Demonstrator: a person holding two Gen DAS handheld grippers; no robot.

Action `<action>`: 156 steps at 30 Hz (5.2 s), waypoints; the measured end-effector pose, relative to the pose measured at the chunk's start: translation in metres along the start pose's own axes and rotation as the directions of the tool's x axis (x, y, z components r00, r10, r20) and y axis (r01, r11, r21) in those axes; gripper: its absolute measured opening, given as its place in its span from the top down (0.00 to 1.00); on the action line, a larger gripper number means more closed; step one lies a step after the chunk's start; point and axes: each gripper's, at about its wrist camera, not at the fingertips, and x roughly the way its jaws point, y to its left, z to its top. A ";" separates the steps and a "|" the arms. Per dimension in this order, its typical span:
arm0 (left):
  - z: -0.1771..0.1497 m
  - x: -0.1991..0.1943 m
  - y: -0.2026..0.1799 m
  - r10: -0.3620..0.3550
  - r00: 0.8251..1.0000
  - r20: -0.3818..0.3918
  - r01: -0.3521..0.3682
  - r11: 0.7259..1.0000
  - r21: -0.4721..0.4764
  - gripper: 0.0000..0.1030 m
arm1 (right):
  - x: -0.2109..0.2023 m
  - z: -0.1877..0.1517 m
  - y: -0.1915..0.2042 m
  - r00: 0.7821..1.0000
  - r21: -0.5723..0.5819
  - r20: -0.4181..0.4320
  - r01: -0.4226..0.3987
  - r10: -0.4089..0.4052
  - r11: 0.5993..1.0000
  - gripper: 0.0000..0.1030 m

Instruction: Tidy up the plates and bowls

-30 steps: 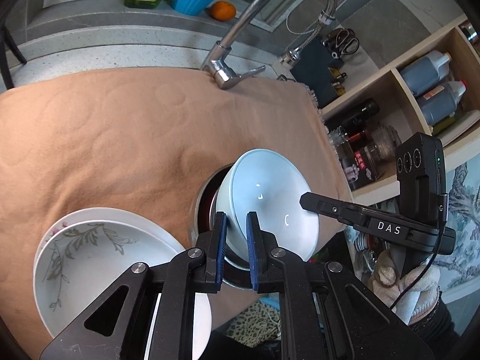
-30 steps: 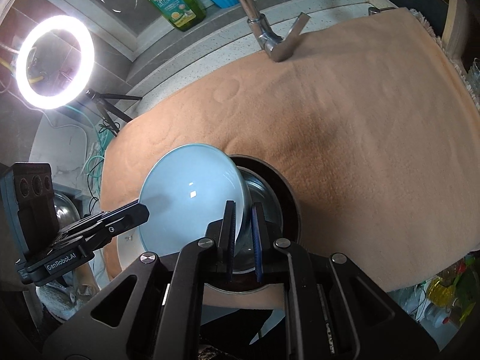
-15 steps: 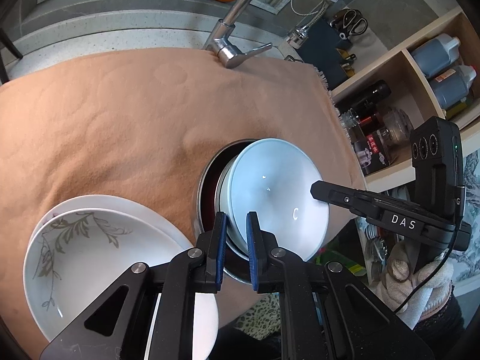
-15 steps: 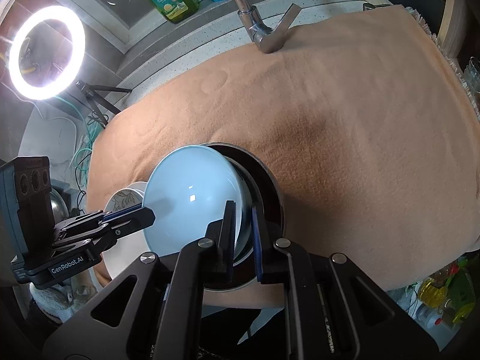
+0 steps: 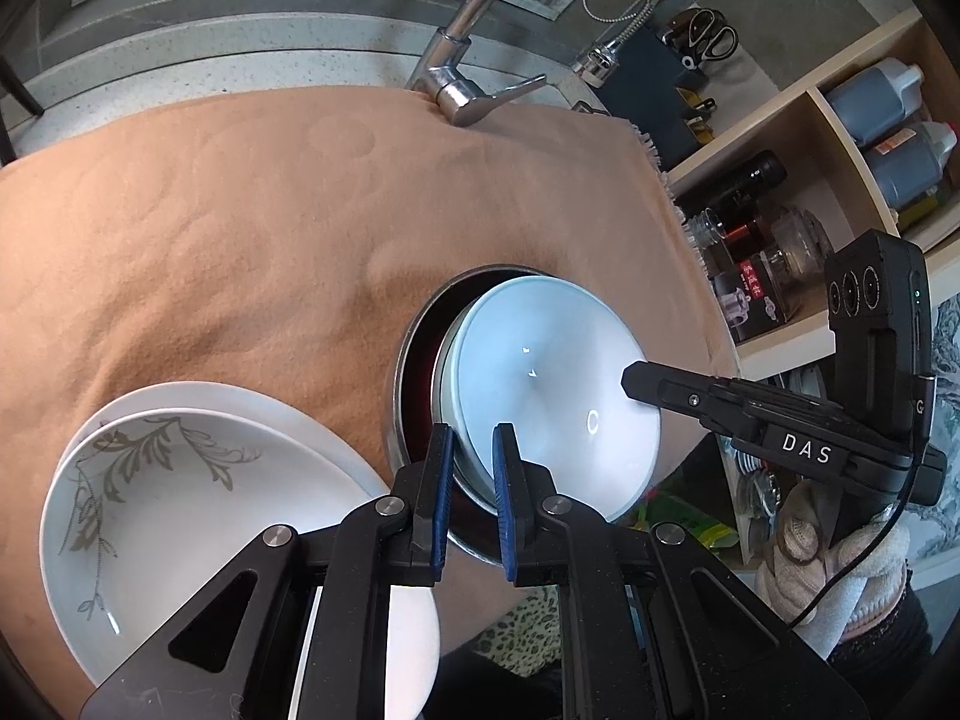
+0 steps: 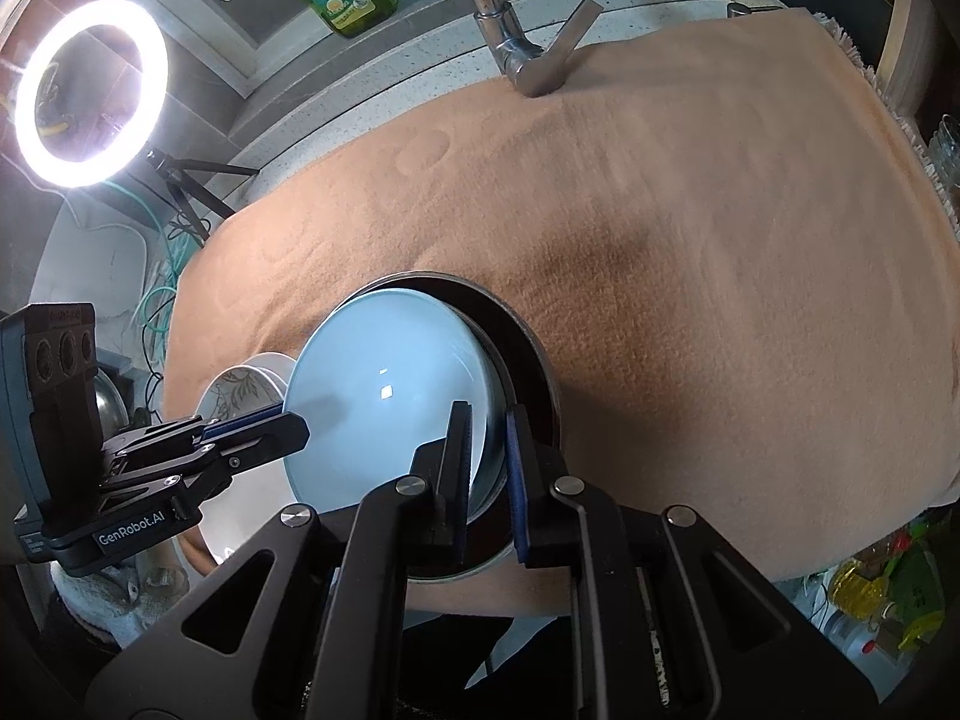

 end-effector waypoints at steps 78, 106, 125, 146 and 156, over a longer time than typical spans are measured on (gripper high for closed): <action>-0.008 0.010 0.037 -0.052 0.998 0.031 0.056 0.987 -0.147 0.91 | 0.017 -0.026 -0.053 0.987 0.217 0.032 -0.161 0.158 0.963 0.87; -0.012 -0.049 0.028 -0.055 0.987 0.151 0.075 0.989 -0.127 0.91 | -0.034 -0.023 -0.012 0.983 0.122 0.089 -0.173 0.163 0.977 0.87; -0.046 -0.100 0.067 0.010 0.973 0.229 0.042 0.974 -0.221 0.92 | -0.017 -0.035 0.052 0.971 0.012 0.027 -0.238 0.238 0.971 0.87; -0.084 -0.116 0.114 0.080 0.970 0.231 -0.001 0.945 -0.326 0.92 | 0.024 -0.048 0.105 0.967 -0.055 -0.069 -0.250 0.246 0.967 0.87; -0.090 -0.116 0.121 0.085 0.971 0.224 -0.004 0.940 -0.340 0.92 | 0.035 -0.051 0.112 0.969 -0.059 -0.090 -0.236 0.230 0.970 0.87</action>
